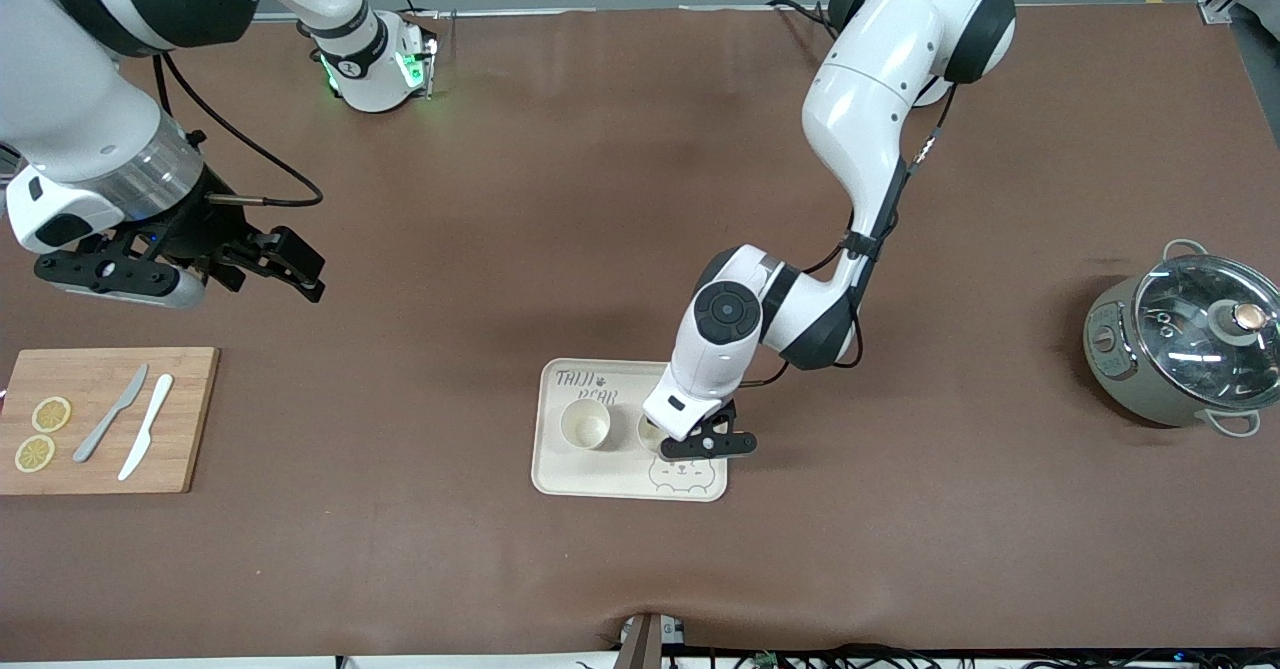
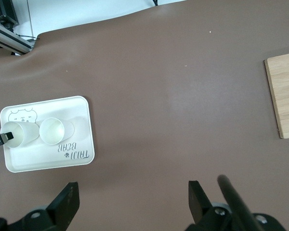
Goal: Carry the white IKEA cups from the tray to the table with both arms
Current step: 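Close the left gripper on the rim of the white cup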
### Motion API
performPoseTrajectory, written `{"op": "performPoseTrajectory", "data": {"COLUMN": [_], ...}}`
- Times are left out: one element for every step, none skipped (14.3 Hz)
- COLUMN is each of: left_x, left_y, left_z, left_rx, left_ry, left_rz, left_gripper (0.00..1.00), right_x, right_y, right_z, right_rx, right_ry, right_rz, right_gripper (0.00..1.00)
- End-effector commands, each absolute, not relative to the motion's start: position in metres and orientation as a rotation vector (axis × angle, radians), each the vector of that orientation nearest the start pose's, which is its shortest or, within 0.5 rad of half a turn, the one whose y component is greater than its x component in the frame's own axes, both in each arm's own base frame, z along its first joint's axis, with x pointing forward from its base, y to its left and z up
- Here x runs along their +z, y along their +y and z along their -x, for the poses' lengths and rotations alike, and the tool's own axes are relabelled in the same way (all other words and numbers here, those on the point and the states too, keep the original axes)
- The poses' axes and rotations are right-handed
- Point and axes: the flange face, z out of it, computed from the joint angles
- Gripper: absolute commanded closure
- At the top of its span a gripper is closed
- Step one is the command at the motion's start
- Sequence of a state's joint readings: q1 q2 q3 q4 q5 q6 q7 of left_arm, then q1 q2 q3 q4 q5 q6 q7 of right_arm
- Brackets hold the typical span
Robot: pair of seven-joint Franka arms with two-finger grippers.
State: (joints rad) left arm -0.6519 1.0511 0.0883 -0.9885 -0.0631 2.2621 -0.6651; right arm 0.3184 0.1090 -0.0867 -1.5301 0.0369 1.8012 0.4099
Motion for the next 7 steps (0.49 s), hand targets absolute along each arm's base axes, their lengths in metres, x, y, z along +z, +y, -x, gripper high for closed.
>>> {"op": "performPoseTrajectory", "data": {"left_x": [0.237, 0.238, 0.240, 0.247, 0.257, 0.263, 0.272], "left_y": [-0.455, -0.454, -0.453, -0.451, -0.447, -0.443, -0.435], "left_z": [-0.668, -0.669, -0.669, -0.671, -0.672, -0.673, -0.676], "left_rx": [-0.339, -0.339, -0.341, -0.344, -0.338, -0.298, -0.280], "left_ry": [-0.155, -0.158, -0.158, -0.157, -0.158, -0.152, -0.144], "left_rz": [3.240, 3.240, 3.241, 3.240, 3.235, 3.225, 3.220], "left_gripper": [1.00, 1.00, 1.00, 1.00, 1.00, 1.00, 1.00], "right_x": [0.607, 0.607, 0.607, 0.607, 0.608, 0.608, 0.605], "right_y": [0.151, 0.152, 0.152, 0.153, 0.153, 0.155, 0.157], "right_z": [-0.591, -0.591, -0.592, -0.592, -0.593, -0.593, -0.595], "right_rx": [-0.248, -0.253, -0.258, -0.267, -0.273, -0.278, -0.273], "right_ry": [0.267, 0.274, 0.276, 0.276, 0.277, 0.275, 0.273], "right_rz": [3.059, 3.055, 3.053, 3.048, 3.044, 3.040, 3.040], "right_gripper": [0.00, 0.00, 0.00, 0.00, 0.00, 0.00, 0.00]}}
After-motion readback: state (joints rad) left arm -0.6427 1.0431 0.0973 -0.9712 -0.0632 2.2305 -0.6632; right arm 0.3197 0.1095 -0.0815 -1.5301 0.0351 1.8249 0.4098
